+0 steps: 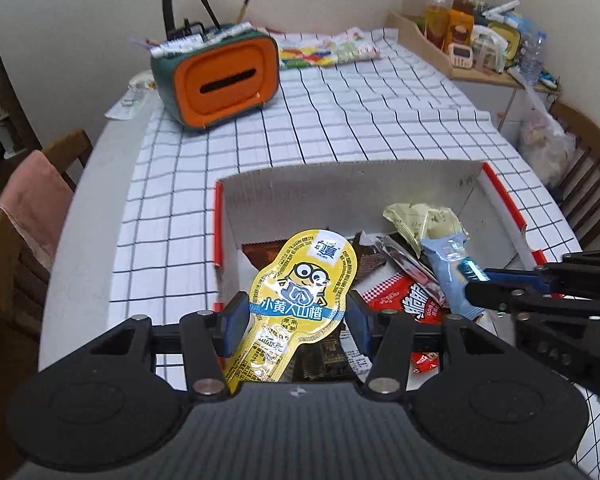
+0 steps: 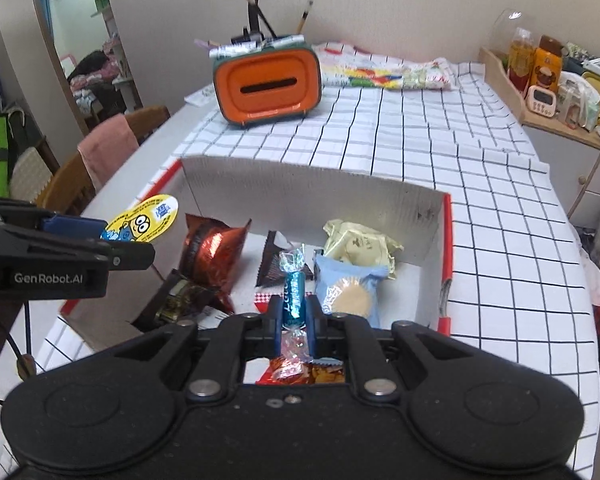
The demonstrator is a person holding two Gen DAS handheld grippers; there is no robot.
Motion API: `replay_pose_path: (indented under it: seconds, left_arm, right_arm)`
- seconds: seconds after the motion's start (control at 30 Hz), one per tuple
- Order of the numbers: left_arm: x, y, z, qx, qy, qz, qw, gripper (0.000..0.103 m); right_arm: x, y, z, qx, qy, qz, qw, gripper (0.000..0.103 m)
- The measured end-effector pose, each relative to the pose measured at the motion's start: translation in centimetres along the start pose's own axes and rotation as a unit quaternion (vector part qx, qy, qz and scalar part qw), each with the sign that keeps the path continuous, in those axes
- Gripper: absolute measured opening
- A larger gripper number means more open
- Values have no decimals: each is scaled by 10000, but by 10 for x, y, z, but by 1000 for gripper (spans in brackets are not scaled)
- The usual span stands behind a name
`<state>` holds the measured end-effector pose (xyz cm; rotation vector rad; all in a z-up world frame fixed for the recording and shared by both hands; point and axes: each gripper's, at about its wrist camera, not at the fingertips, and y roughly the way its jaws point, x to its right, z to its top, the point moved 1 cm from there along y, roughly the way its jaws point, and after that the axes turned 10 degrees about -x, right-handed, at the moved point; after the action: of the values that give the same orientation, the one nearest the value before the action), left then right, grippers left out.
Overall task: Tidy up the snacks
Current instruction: 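Carry both snacks into the red box and open both tools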
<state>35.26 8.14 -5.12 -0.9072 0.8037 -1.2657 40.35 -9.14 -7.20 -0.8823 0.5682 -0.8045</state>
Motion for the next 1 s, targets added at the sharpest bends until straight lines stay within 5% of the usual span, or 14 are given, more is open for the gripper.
replay_pose_path:
  seconds: [0.4, 0.77, 1.0]
  left_arm:
    - [12, 37, 5, -545, 230, 118, 9982, 51]
    - [15, 39, 5, -468, 506, 261, 9973, 52]
    - [14, 27, -1, -239, 544, 250, 9979, 63]
  right_arm:
    - [1, 38, 0, -539, -95, 115, 9984, 11]
    - [-2, 38, -3, -545, -42, 107, 9984, 11]
    - [1, 20, -7, -328, 221, 258, 9989, 12]
